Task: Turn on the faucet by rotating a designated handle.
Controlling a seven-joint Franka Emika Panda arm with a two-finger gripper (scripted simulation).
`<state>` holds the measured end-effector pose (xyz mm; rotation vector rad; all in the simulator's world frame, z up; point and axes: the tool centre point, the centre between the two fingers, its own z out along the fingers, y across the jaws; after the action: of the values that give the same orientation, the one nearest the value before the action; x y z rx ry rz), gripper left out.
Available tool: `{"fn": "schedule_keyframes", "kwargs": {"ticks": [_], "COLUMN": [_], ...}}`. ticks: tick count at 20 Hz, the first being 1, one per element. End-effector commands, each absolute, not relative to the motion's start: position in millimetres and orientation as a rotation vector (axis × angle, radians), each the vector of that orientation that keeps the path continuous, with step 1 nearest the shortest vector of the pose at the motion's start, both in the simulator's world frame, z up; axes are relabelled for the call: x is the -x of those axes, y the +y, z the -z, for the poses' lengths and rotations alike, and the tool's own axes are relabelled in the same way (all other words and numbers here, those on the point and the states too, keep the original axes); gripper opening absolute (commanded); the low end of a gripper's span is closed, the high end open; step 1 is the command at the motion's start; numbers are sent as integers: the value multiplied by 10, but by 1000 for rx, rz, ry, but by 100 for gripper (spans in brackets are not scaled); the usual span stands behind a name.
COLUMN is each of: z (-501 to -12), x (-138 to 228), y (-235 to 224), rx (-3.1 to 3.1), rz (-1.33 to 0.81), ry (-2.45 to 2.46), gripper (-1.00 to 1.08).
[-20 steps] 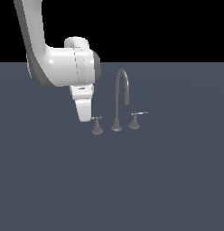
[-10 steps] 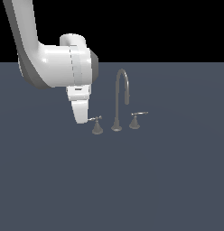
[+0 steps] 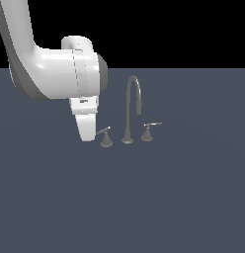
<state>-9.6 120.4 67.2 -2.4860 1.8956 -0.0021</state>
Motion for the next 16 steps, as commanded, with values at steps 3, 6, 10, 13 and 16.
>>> {"fn": "schedule_keyframes", "kwargs": {"ticks": [3, 6, 10, 13, 16], "z": [-652, -678, -664, -654, -685], "x": [204, 194, 246, 287, 309], "y": [953, 1021, 779, 593, 872], "rx": [2470, 2482, 2477, 2473, 2507], "rz": [1, 3, 2, 1, -4], "ry": [1940, 1907, 1923, 1934, 1869], "gripper": [-100, -100, -100, -100, -100]}}
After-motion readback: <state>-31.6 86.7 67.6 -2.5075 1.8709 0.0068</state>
